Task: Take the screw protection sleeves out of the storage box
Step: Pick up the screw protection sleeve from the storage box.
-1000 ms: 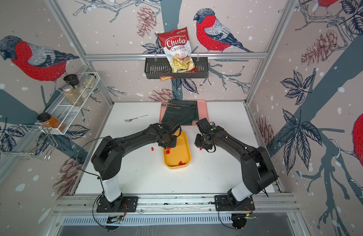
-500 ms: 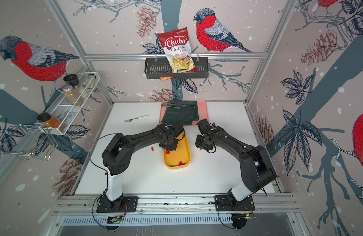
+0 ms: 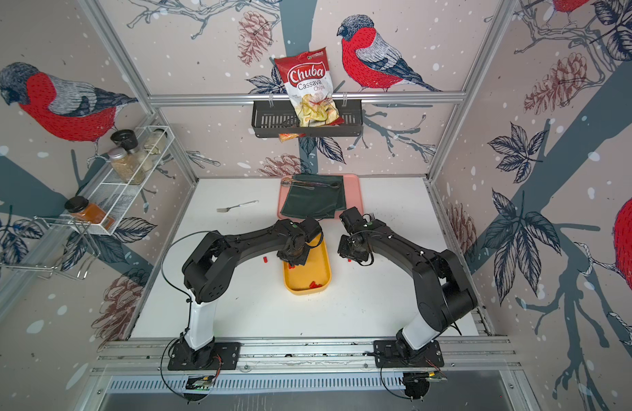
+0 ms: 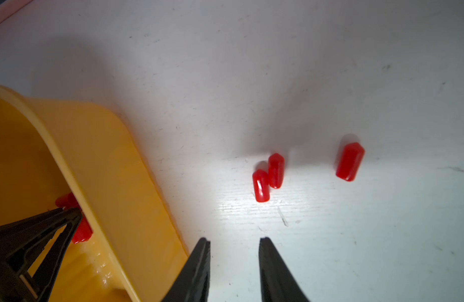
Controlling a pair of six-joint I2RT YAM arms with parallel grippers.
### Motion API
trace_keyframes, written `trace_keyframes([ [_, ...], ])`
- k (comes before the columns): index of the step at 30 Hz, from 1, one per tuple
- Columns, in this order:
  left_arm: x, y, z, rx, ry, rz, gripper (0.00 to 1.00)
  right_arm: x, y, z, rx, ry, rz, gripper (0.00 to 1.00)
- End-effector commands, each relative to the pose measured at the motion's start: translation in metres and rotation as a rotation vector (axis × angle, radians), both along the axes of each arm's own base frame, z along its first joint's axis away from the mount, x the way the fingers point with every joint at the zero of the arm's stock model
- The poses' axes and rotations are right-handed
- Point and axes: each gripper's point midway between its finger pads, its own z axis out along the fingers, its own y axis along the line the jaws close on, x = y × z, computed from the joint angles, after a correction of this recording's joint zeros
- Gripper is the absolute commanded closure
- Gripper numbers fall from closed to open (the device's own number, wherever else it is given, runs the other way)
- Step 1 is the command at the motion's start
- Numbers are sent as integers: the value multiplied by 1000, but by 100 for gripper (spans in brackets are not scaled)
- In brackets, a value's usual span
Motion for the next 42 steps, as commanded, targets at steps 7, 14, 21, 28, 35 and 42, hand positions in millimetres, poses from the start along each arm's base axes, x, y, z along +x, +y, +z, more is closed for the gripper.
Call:
trace_keyframes([
  [7,4,-3,6,-11,-17,-18,93,1,4,-4,-23,1,18,64],
  [14,8,-8,16,-39,-43,-6,99,1,6,-6,-31,4,27,65],
  [21,14,-19,34,-105,-75,16,100,-1,4,-7,-42,6,29,65],
  [28,15,-32,47,-268,-46,98,100,-2,2,-7,-56,6,34,66],
  [35,24,-34,79,-502,-16,209,100,-4,-1,-7,-66,7,39,66],
  [42,22,7,114,-612,-19,306,100,-7,-3,-7,-69,10,43,66],
])
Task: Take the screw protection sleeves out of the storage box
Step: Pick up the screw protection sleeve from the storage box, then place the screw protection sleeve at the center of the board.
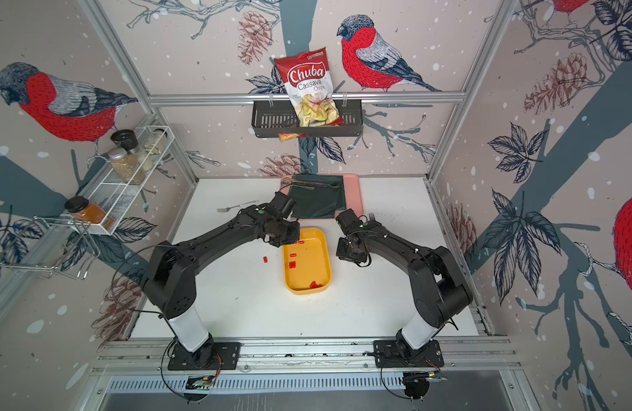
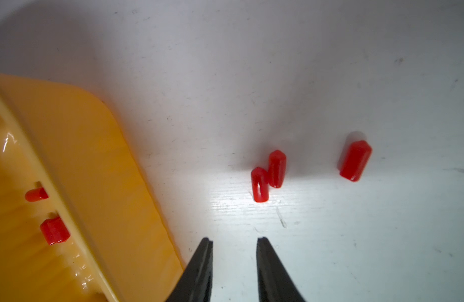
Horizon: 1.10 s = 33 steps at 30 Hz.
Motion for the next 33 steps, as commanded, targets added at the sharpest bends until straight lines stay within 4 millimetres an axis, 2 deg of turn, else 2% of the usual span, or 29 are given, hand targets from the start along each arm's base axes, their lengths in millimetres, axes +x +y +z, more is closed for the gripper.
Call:
trace_keyframes([
  [1,-9,19,13,-81,28,48,100,-2,-5,1,-19,-2,5,66],
  [5,-24,68,6,-93,57,139,100,-2,-4,1,-20,-3,15,66],
  [7,-35,89,-10,-114,100,185,100,-1,-3,1,-21,0,18,66],
  [10,-48,109,-32,-158,150,243,100,0,-1,1,-19,3,23,66],
  [13,-54,120,-50,-204,188,284,100,1,3,1,-19,5,31,66],
  [20,-51,136,-74,-201,229,310,100,1,8,0,-43,10,51,67],
  [24,-46,144,-81,-207,228,332,100,-2,8,-3,-56,15,52,67],
  [33,-36,144,-93,-205,235,330,100,-6,11,-8,-66,22,54,67],
])
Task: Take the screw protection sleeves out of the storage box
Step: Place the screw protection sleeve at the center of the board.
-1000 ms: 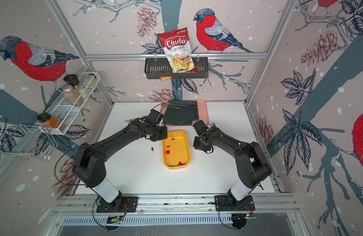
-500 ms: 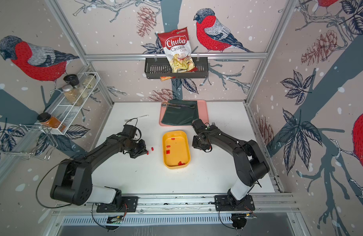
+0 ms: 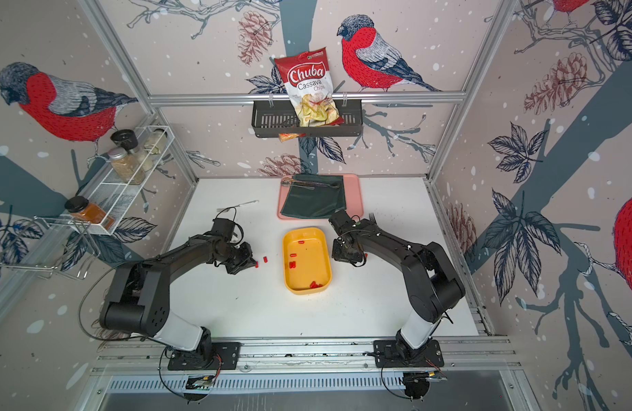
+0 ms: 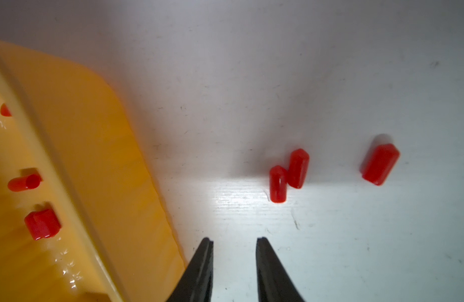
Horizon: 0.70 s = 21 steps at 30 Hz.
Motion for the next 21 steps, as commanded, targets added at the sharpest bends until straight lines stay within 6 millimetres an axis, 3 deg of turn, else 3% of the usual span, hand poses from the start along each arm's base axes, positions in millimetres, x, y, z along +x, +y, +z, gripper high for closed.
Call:
trace_keyframes([
  [1,8,-3,0,-11,-27,-18,100,-3,-4,-4,-25,10,-16,67],
  [5,11,-2,-1,-13,-38,-17,95,-5,-2,-6,-34,13,-11,67],
  [14,21,1,11,16,-66,-24,73,-5,-3,-7,-47,15,-10,67],
  [21,20,-1,10,7,-61,-48,72,-5,-2,-10,-50,19,-8,67],
])
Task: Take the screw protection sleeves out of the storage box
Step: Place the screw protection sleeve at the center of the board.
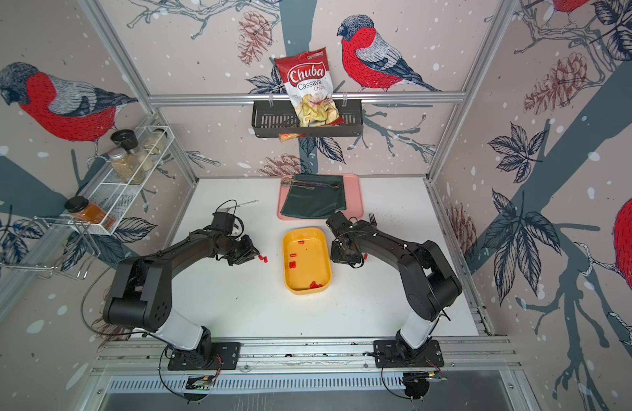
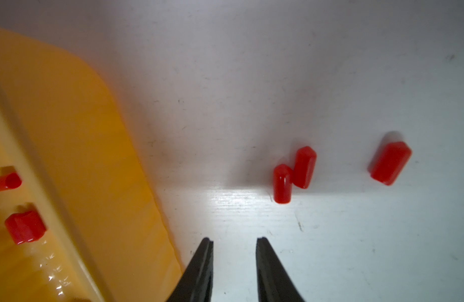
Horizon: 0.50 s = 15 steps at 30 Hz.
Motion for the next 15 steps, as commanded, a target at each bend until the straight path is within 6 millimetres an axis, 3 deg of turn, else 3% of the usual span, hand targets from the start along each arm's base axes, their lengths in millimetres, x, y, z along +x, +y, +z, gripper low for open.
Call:
trace_keyframes([
  [1,-7,1,-5,9,24,-24,72,-3,-3,-2,-20,12,-18,67],
  [8,-3,2,8,17,-15,-30,68,-3,-4,-3,-24,11,-17,67],
  [15,-9,4,-6,32,23,-11,66,-2,1,-5,-19,15,-13,67],
])
